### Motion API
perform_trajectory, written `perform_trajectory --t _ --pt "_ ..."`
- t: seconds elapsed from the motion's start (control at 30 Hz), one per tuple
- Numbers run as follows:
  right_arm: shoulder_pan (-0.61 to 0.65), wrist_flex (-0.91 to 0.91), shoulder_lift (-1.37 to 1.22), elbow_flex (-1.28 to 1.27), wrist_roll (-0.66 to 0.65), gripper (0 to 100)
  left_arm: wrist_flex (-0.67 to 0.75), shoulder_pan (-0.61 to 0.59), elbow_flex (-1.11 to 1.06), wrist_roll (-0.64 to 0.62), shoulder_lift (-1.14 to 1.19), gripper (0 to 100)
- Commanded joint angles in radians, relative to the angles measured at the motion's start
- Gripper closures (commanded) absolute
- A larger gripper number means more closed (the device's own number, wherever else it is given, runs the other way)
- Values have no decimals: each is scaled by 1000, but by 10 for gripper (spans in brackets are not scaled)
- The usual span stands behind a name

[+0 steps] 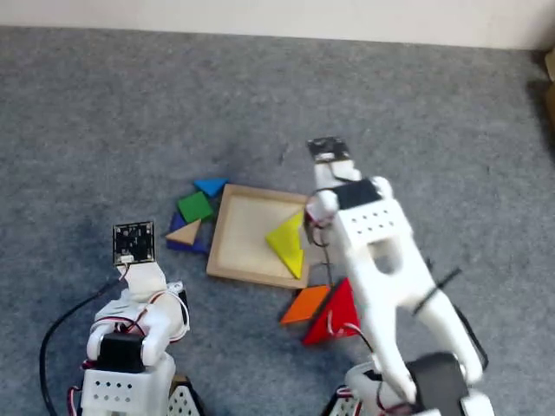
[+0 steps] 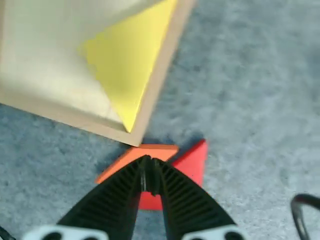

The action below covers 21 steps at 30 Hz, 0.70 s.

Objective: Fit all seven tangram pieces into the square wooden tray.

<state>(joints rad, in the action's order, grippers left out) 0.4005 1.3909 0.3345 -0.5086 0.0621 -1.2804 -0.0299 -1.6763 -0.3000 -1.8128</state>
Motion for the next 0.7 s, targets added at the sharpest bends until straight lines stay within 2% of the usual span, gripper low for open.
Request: perform_trajectory --t 0.0,0.13,0.33,0.4,0.57,0.67 --pt "-28 1 159 -42 -6 992 -5 -8 -19 8 -4 995" --pt "-12 -1 260 -136 9 991 -5 -8 -19 8 -4 995" --pt "7 -53 352 -285 353 984 -5 -8 -19 8 -4 995" --pt "47 -51 351 -331 381 926 -5 -8 -19 8 -4 995" --pt "122 -56 312 -383 497 647 -5 -8 -19 8 -4 995" --pt "159 -58 249 -383 542 591 -5 -8 -19 8 -4 995"
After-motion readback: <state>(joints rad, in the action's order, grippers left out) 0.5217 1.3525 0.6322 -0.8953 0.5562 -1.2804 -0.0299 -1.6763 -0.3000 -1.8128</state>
